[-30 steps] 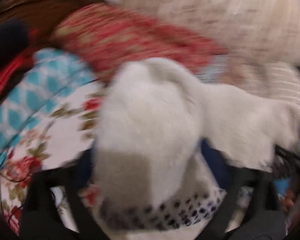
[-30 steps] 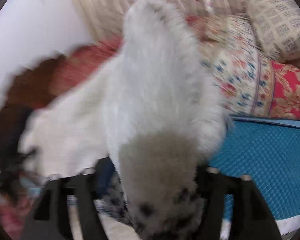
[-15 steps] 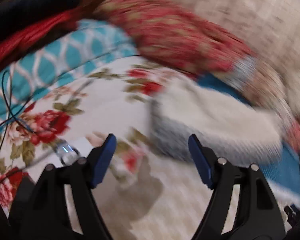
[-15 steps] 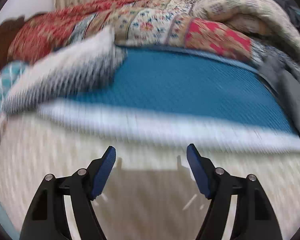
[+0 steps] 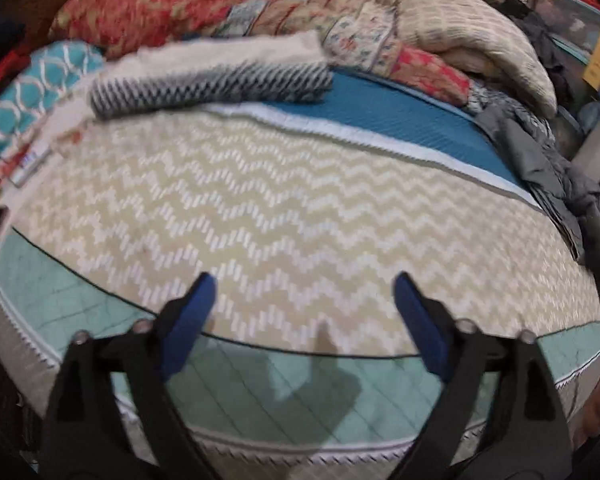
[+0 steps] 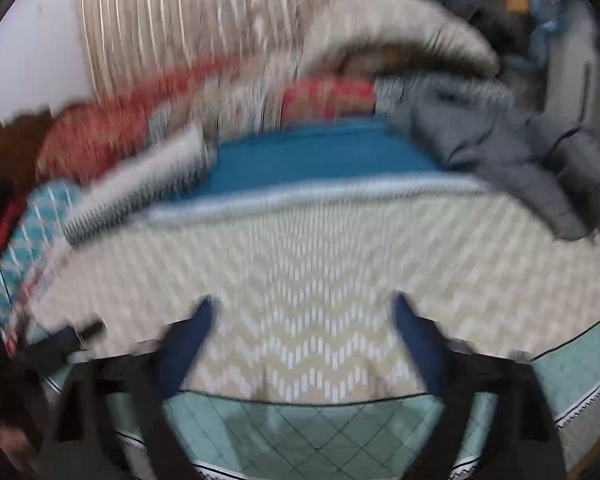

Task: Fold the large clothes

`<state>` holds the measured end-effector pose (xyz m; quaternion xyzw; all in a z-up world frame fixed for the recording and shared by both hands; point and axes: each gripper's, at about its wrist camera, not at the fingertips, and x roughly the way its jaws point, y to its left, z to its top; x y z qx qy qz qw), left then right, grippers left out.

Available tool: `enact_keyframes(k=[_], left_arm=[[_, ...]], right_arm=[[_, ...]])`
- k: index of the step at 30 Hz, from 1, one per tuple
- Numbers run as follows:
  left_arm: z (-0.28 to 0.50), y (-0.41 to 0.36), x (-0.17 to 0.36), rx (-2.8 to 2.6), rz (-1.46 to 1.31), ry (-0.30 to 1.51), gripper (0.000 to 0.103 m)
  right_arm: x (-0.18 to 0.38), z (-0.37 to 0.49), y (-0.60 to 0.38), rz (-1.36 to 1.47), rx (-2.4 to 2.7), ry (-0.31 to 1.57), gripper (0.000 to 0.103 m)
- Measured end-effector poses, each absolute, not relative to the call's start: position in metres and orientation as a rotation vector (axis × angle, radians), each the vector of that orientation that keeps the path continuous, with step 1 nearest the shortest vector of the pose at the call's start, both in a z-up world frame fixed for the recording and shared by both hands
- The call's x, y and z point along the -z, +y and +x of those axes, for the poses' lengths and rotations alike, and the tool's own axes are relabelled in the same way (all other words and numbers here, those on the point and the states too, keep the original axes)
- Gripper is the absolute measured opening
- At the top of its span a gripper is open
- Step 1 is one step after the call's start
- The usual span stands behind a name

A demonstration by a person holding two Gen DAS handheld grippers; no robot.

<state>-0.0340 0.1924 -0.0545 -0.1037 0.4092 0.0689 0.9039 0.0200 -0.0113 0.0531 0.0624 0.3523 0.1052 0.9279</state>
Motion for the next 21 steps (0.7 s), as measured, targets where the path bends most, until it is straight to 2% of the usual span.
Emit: enact_keyframes(k=[5, 9, 21], left_arm=[[-0.05, 0.18, 0.022, -0.224, -0.156, 0.839, 0.097], [-0.061, 0.179, 0.007, -0.294, -0.107, 0.835, 0.097], [-0.072, 0.174, -0.002, -0.348, -0.078, 0.86, 0.097]], right_arm=[[-0.057, 0.002, -0.029, 0.225, -0.271, 0.782, 0.097], [-0.056, -0.015, -0.023, 0.185, -0.303, 0.781, 0.097], [-0.041, -0.04, -0.005, 0.192, -0.419, 0.867, 0.097]])
